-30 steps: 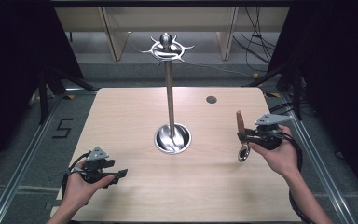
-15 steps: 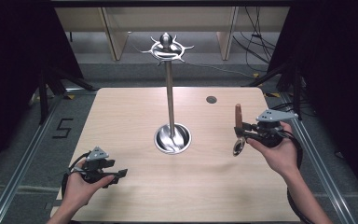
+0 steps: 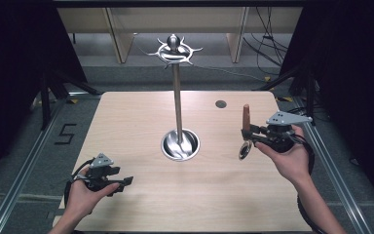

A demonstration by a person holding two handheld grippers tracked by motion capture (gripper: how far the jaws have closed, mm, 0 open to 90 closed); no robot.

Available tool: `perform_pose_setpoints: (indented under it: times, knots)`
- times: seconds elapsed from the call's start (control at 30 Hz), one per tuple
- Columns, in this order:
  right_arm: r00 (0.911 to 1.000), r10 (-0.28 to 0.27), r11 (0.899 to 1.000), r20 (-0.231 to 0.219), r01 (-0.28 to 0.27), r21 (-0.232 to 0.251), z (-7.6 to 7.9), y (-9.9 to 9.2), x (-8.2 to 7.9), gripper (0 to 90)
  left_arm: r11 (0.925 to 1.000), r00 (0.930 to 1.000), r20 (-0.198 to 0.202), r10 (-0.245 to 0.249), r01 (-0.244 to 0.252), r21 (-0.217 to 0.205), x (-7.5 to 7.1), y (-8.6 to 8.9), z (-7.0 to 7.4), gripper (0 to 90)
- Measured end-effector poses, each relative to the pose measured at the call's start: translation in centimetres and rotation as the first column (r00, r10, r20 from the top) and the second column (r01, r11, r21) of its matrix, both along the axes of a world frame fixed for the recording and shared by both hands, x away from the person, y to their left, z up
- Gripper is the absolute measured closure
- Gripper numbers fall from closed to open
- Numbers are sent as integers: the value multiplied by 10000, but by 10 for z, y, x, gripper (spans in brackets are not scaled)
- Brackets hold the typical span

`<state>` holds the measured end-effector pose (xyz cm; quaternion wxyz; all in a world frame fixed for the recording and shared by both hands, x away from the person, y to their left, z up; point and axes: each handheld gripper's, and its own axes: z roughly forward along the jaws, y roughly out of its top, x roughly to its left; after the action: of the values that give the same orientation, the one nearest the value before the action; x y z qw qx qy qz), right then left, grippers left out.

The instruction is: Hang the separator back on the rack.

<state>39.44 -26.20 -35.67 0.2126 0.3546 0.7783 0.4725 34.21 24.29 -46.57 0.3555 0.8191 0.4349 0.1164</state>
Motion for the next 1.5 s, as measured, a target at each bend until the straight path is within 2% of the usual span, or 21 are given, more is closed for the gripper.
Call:
perform_pose_setpoints:
  times: [0.13, 0.17, 0.23, 0.27, 0.3, 0.37, 0.57, 0.6, 0.7, 0.87, 0.9, 0.93, 1.0, 1.03, 1.07, 1.1, 1.2, 1.27, 1.3, 1.47, 1.5]
  knots:
    - [9999, 40, 10000, 123, -41, 83, 3, 3, -1, 689, 9999, 10000, 21, 89, -89, -108, 0, -1, 0, 320]
    - [10000, 59, 10000, -29, -59, 11, 5, 3, -3, 689, 10000, 10000, 13, 54, -54, -65, 0, 0, 0, 320]
    - [10000, -5, 9998, 94, 3, 183, 4, 5, -2, 689, 9992, 9995, 108, 305, -302, -252, 0, -2, -2, 320]
    - [9998, 113, 9999, 184, -113, 8, 6, 5, -2, 688, 9993, 9996, 72, 278, -276, -243, 0, -2, -1, 320]
    - [9999, 136, 9999, -87, -137, -10, 7, 5, -3, 689, 9994, 9996, 87, 273, -271, -233, 0, -2, -1, 320]
    - [9998, 118, 9998, 133, -120, 130, 8, 8, -3, 688, 9994, 9996, 99, 267, -265, -236, 0, -2, -1, 320]
    - [9996, 229, 9997, 138, -231, 82, 12, 11, -4, 689, 9992, 9995, 128, 297, -293, -288, 0, -2, -1, 320]
    - [9992, 309, 9995, 262, -309, -14, 13, 11, -3, 689, 10000, 10000, 49, 3, -3, -14, 0, 0, 0, 320]
    - [9995, 269, 9996, 137, -271, 113, 15, 14, -5, 688, 10000, 10000, 84, 10, -10, -42, 0, 0, 0, 320]
    - [9993, 315, 9994, 179, -317, 127, 17, 17, -7, 688, 9999, 9999, 135, 73, -72, -83, 0, 0, 0, 320]
    - [9981, 469, 9989, 390, -470, 23, 18, 17, -5, 688, 9999, 9998, 149, 90, -89, -117, 0, 0, -1, 320]
    - [9989, 398, 9990, 234, -402, 179, 18, 18, -6, 688, 9999, 9999, 146, 84, -82, -111, 0, 0, 0, 320]
    - [9984, 446, 9990, 351, -449, 88, 18, 19, -5, 688, 10000, 10000, 61, 14, -14, -27, 0, 0, 0, 320]
    - [9980, 511, 9986, 362, -515, 79, 19, 20, -5, 688, 10000, 10000, 68, 30, -29, -47, 0, 0, 0, 320]
    - [9988, 439, 9989, 215, -442, 148, 19, 21, -6, 688, 9994, 9996, 190, 218, -213, -285, 0, -2, -1, 320]
    - [9978, 546, 9984, 380, -552, 138, 20, 23, -5, 688, 9991, 9992, 230, 320, -313, -289, 0, -2, -2, 320]
    - [9979, 490, 9985, 417, -501, 239, 20, 25, -6, 688, 9995, 9997, 98, 232, -230, -214, 0, -1, 0, 320]
    - [9982, 446, 9985, 401, -458, 297, 21, 28, -6, 688, 9994, 9996, 115, 244, -241, -230, 0, -1, 0, 320]
    - [9971, 653, 9976, 395, -661, 194, 23, 28, -5, 688, 9995, 9997, 94, 227, -225, -217, 0, -1, 0, 320]
    - [9977, 581, 9978, 352, -591, 301, 26, 31, -6, 688, 9995, 9996, 114, 239, -237, -230, 0, -1, 0, 320]
    - [9964, 671, 9975, 517, -682, 188, 27, 31, -5, 688, 9994, 9996, 125, 247, -244, -236, 0, -1, 0, 320]
